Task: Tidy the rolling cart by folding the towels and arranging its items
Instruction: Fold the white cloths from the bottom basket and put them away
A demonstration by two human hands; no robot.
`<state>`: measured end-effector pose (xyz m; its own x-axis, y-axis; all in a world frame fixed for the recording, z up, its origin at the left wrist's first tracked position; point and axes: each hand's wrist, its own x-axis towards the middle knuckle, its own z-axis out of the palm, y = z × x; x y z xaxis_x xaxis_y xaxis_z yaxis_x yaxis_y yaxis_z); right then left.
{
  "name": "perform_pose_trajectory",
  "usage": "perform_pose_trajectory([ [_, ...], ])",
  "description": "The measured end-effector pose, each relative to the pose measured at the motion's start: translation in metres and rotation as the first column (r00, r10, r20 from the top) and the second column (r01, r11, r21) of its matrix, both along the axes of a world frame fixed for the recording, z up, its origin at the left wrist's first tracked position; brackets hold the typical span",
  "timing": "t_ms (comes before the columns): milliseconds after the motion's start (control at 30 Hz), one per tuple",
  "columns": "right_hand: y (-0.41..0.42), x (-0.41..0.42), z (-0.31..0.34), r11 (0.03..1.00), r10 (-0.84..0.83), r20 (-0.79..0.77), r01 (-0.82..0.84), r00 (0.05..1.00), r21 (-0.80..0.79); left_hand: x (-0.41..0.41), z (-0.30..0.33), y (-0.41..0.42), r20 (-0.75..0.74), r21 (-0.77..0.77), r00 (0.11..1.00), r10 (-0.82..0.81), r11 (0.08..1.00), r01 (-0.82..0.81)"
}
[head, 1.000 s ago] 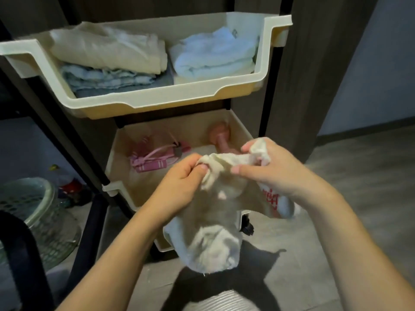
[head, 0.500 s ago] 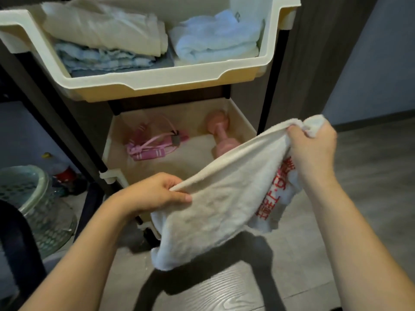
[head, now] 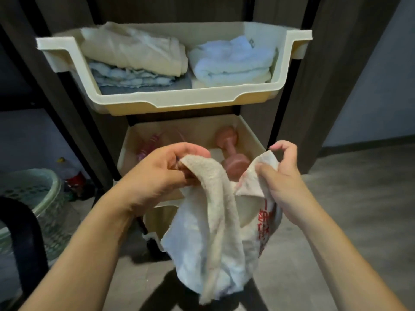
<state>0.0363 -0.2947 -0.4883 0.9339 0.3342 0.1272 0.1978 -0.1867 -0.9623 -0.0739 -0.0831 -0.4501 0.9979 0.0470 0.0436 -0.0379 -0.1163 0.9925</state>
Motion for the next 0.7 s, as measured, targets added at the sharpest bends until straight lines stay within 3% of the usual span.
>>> perform_pose_trajectory([
  [67, 0.0, -0.006, 0.002, 0.999, 0.026, 0.082, -0.022, 0.996, -0.043, 0.002, 0.002, -0.001, 0.107, 0.379, 0.985, 0.137, 0.91, -0.168],
  [100, 0.001, -0.008, 0.003, 0.998, 0.031, 0.1, -0.025, 0.994, -0.058, 0.004, 0.001, -0.002, 0.135, 0.454, 0.972, 0.191, 0.86, -0.232],
  [267, 0.011, -0.016, -0.002, 0.994, 0.038, 0.108, -0.027, 0.993, -0.103, 0.005, 0.004, -0.013, 0.176, 0.602, 0.928, 0.329, 0.71, -0.366],
  [367, 0.01, -0.021, -0.001, 0.99, 0.086, 0.239, -0.056, 0.967, -0.13, 0.002, 0.006, -0.014, 0.194, 0.604, 0.895, 0.401, 0.67, -0.431],
  [500, 0.008, -0.014, -0.011, 0.928, 0.128, 0.487, 0.069, 0.864, -0.367, 0.001, 0.003, -0.01, 0.232, 0.617, 0.881, 0.411, 0.639, -0.46],
  [533, 0.008, -0.011, -0.015, 0.9, 0.142, 0.474, 0.086, 0.869, -0.427, 0.001, 0.003, -0.01, 0.235, 0.621, 0.882, 0.408, 0.635, -0.459],
  [600, 0.01, -0.005, -0.024, 0.78, 0.162, 0.274, 0.047, 0.948, -0.624, 0.001, 0.003, -0.011, 0.251, 0.626, 0.882, 0.399, 0.628, -0.462],
  [700, 0.01, 0.001, -0.04, 0.469, 0.159, -0.138, -0.197, 0.978, -0.861, 0.0, 0.001, -0.011, 0.271, 0.637, 0.883, 0.382, 0.617, -0.463],
])
